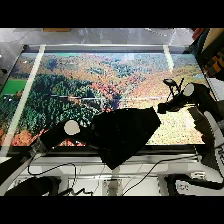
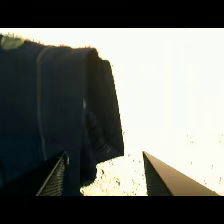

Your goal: Fold the clothes and pants, and hang the long-sleeved shirts on hangers.

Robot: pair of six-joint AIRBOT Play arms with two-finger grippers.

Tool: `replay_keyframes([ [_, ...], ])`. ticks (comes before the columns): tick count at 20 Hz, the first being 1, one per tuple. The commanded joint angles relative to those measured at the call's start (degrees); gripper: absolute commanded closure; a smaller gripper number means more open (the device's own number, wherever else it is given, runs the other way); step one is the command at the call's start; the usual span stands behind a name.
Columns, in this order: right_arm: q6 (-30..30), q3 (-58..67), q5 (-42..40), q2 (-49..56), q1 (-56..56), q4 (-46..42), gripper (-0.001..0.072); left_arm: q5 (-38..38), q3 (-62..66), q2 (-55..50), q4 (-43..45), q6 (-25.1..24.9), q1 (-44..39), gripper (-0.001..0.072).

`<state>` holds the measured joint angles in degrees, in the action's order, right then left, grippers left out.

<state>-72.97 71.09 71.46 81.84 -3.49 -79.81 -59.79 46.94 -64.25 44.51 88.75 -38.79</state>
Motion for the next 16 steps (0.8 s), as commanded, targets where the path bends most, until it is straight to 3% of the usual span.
replay_keyframes([
  [1, 1.7, 7.7, 9.5, 7.7, -2.9, 9.6, 0.0166, 0.4, 0.0, 0.0, 0.0, -0.1, 2.2, 0.0042],
  [5, 5.3, 8.9, 12.1, 14.6, -2.5, 12.3, 0.0133, 0.4, 0.0, 0.0, 0.0, -0.3, 4.1, 0.0042],
  [12, 5.1, 9.2, 2.9, 18.7, -2.6, 9.4, 0.0128, 3.9, 0.0, 0.0, 0.5, -0.5, 4.7, 0.0042],
  [16, 4.7, 11.6, 7.6, 22.1, -2.6, 11.3, 0.0129, 6.4, 0.0, 0.0, 0.5, -0.5, 4.7, 0.0042],
])
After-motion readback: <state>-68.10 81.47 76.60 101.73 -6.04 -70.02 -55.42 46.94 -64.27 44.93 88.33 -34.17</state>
